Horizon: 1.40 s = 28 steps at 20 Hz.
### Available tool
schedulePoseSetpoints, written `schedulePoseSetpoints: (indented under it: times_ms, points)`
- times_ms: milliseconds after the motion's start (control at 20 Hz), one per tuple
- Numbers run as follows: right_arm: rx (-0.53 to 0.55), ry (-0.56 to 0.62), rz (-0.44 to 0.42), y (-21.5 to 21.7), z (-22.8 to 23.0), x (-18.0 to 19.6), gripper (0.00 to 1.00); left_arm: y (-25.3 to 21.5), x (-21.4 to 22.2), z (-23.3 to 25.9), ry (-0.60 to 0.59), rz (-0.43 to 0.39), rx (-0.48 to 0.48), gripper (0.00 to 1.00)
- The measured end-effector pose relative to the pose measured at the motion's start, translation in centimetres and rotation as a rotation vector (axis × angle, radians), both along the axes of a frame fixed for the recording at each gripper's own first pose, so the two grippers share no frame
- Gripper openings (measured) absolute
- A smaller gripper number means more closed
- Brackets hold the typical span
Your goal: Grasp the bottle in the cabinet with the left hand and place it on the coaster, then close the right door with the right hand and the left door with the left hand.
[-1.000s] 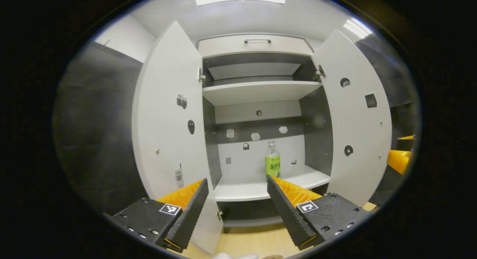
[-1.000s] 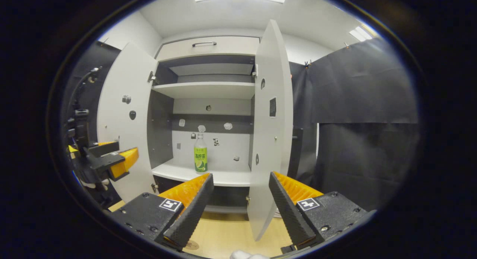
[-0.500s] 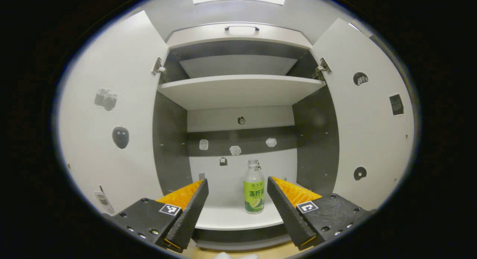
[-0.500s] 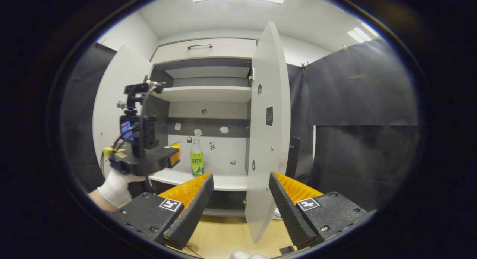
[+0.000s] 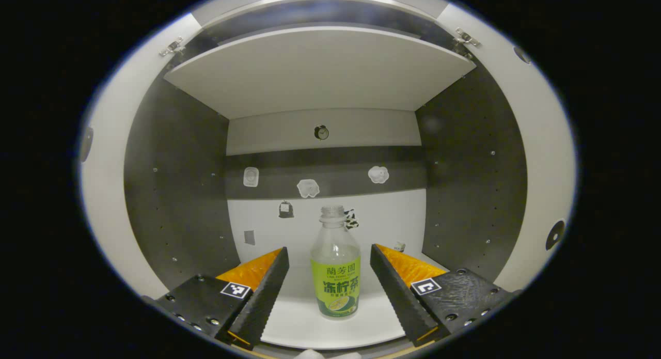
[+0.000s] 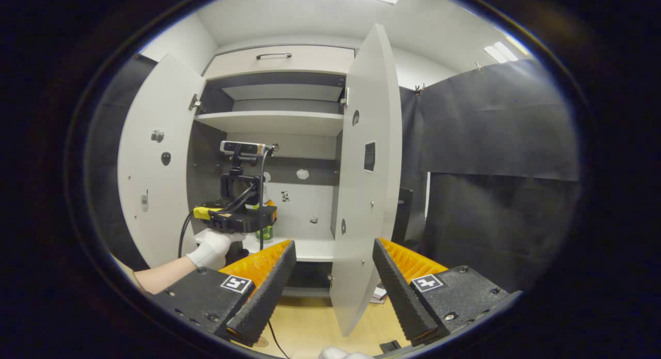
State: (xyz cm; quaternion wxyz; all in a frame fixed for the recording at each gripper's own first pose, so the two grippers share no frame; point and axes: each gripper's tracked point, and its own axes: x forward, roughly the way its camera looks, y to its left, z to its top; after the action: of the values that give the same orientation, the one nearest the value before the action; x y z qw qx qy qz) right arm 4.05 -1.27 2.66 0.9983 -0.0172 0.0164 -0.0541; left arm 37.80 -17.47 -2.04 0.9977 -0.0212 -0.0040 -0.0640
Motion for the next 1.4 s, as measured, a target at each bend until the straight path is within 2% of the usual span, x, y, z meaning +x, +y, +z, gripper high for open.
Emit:
schedulePoseSetpoints:
  times_ms: [200, 450, 550, 700, 750, 800, 850, 1000, 1050, 1100, 1200, 1300, 1350, 1400]
  points:
    - [-0.009, 0.019, 0.005, 0.2, -0.6, 0.6, 0.98, -0.6, 2.6, -1.2, 0.019, 0.0, -0.011, 0.97]
    - [0.002, 0.029, 0.013, 0.0, -1.0, 1.0, 0.98, -0.9, 3.9, -2.2, 0.041, 0.011, -0.001, 0.97]
    - [-0.001, 0.026, 0.015, -0.1, -1.0, 0.9, 0.97, -0.7, 4.1, -2.2, 0.043, 0.019, 0.0, 0.73]
    - [0.004, 0.025, 0.015, -0.3, -1.0, 0.9, 0.98, -0.9, 4.1, -2.2, 0.047, 0.001, -0.001, 0.81]
    - [0.006, 0.023, 0.015, -0.5, -1.0, 0.9, 0.98, -0.8, 3.9, -2.2, 0.051, -0.002, -0.002, 0.75]
    - [0.007, 0.022, 0.015, -0.5, -1.0, 0.8, 0.98, -0.6, 3.6, -2.1, 0.053, -0.002, -0.003, 0.79]
    - [0.007, 0.017, 0.015, -0.6, -1.0, 0.7, 0.98, -0.3, 3.2, -1.9, 0.049, -0.004, -0.001, 0.75]
    - [-0.005, 0.007, 0.015, -0.8, -1.0, 0.6, 0.98, 0.4, 1.5, -0.7, 0.019, -0.011, 0.007, 0.75]
    - [-0.003, 0.006, 0.017, -0.8, -1.1, 0.6, 0.98, 0.7, 0.7, -0.2, 0.006, -0.011, 0.017, 0.79]
    - [0.0, 0.002, 0.019, -0.8, -1.1, 0.5, 0.98, 1.0, -0.2, 0.1, -0.001, -0.01, 0.024, 0.75]
    - [0.006, -0.004, 0.021, -0.9, -1.1, 0.3, 0.98, 1.7, -2.2, 0.7, -0.016, -0.008, 0.023, 0.79]
    - [0.009, -0.009, 0.025, -0.9, -1.2, 0.1, 0.97, 2.3, -4.4, 0.9, -0.021, -0.014, 0.013, 0.79]
    - [0.008, -0.012, 0.028, -0.9, -1.3, 0.0, 0.97, 2.6, -5.8, 1.1, -0.027, -0.019, 0.009, 0.75]
    - [0.007, -0.014, 0.029, -0.9, -1.3, -0.2, 0.98, 2.9, -7.1, 1.3, -0.034, -0.02, 0.007, 0.79]
